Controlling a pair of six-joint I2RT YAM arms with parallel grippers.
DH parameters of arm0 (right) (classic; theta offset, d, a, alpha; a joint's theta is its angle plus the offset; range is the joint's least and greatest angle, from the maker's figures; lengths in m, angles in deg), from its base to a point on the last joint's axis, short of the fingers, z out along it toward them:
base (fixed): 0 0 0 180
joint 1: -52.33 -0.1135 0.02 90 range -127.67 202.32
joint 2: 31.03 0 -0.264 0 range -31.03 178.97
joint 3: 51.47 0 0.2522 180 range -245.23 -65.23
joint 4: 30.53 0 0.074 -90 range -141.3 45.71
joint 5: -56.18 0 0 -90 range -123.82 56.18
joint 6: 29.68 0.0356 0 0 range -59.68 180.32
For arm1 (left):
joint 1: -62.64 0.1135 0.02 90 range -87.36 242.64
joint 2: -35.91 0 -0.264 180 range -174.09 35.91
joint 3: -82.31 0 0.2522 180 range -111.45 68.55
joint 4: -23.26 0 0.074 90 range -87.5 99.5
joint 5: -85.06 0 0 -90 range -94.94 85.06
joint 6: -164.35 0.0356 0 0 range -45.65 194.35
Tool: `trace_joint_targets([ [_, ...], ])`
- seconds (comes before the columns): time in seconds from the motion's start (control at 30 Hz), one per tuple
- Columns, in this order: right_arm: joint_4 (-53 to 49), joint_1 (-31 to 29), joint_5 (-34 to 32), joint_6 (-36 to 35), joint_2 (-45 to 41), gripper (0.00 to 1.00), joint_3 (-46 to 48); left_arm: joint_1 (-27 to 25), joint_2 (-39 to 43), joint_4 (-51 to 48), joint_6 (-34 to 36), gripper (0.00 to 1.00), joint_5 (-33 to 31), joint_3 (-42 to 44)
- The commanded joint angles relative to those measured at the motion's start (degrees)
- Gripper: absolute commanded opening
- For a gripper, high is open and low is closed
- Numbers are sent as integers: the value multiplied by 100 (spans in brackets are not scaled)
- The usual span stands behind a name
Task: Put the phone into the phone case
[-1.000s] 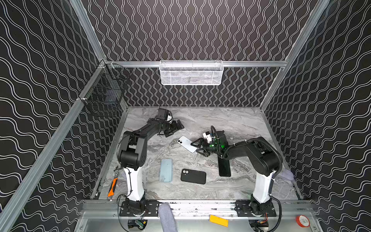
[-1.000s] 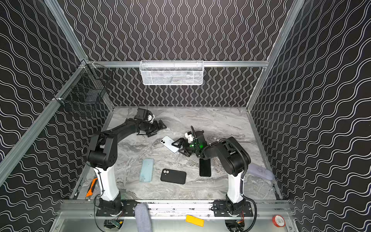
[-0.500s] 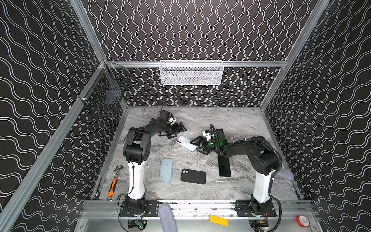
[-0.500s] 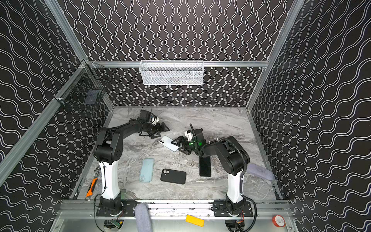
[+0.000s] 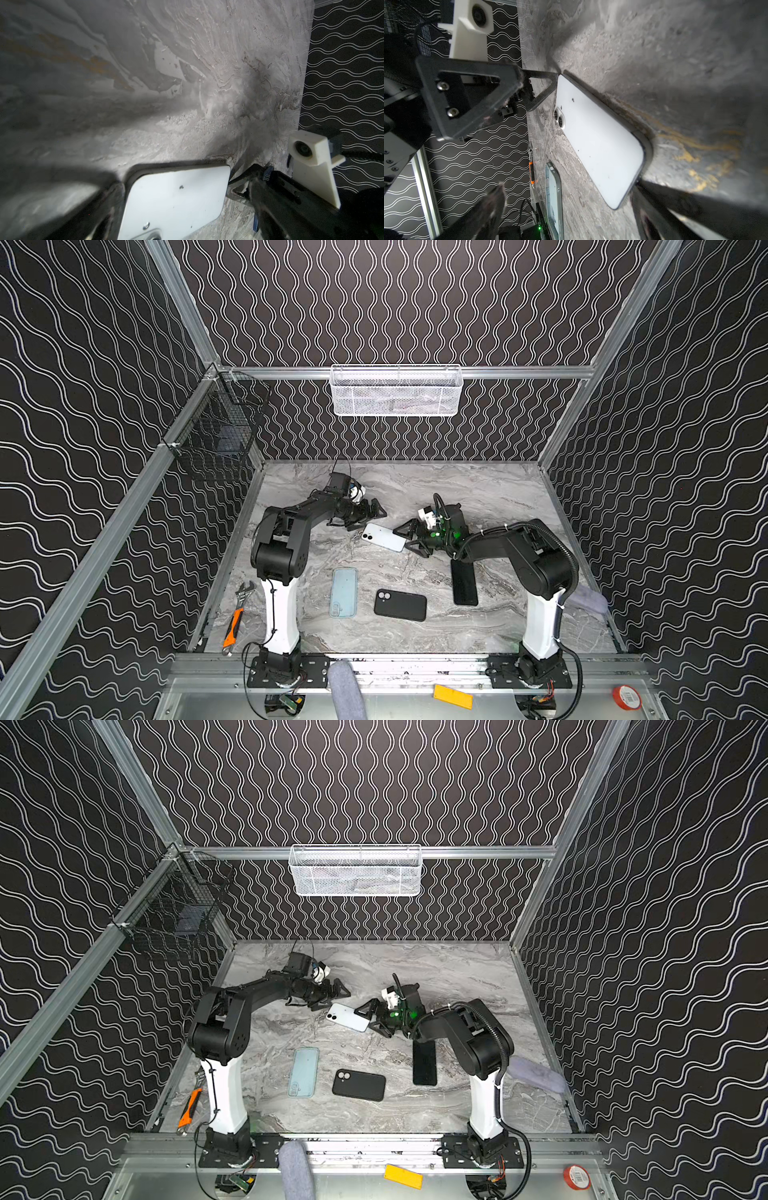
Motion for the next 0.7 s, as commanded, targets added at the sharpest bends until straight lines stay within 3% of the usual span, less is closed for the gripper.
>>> trace_joint_targets([
  [0.0,-988,-7,-696,-133,176,98,85,-35,145,-332,-163,99,450,242],
  [0.1,-954,-5,-697,-143,169,98,130,-35,376,-353,-206,99,293,400],
  [0.3,-953,-4,-715,-203,74,98,212,2,781,-1174,23,99,-701,455],
  [0.5,-982,-5,-708,-283,0,98,232,-26,916,-1315,70,99,-522,819],
  [0.67,-1089,-16,-682,-376,8,98,168,-43,963,-852,-145,98,-430,1179],
])
